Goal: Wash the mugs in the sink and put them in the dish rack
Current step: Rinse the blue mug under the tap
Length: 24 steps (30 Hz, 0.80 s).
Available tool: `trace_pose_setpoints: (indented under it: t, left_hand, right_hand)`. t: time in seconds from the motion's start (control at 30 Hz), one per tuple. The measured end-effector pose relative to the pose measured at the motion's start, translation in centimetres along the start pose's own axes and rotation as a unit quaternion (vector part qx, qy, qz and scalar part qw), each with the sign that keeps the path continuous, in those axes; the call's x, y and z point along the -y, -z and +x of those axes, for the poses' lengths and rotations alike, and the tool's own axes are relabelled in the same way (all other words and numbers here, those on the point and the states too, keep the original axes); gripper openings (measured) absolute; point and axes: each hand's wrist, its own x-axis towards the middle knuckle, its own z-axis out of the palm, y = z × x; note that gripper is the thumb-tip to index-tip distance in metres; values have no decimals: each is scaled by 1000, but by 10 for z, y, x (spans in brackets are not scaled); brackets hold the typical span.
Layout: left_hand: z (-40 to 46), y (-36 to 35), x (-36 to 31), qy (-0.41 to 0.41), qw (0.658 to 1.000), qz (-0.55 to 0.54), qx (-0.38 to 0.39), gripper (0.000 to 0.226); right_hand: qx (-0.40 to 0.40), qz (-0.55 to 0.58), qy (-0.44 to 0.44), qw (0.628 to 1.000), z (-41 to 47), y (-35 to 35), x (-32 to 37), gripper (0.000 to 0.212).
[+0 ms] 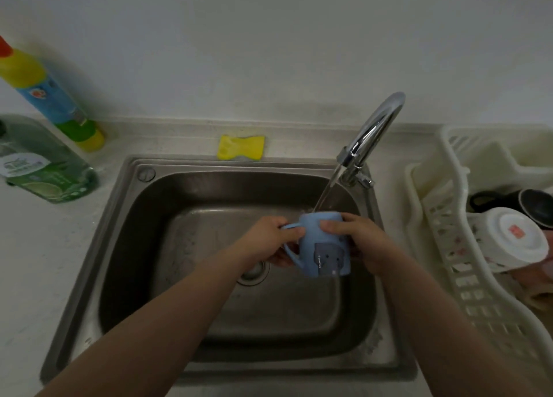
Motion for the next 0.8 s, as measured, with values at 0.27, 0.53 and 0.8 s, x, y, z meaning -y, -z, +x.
trace_pose_setpoints:
  t: [0.27, 0.53, 0.8]
  left_hand:
    - [-5, 11, -8, 67, 996, 18, 46, 28]
    - [-2, 22, -21, 46, 998, 29, 5, 30]
    - [7, 11, -24, 49, 998, -17, 33, 22]
  right_hand:
    - [6, -32, -77, 996, 3, -8, -10, 59]
    - [-51, -5, -1, 999, 1, -27, 0, 50]
    - [-92, -451, 289, 839, -46, -20, -25, 46]
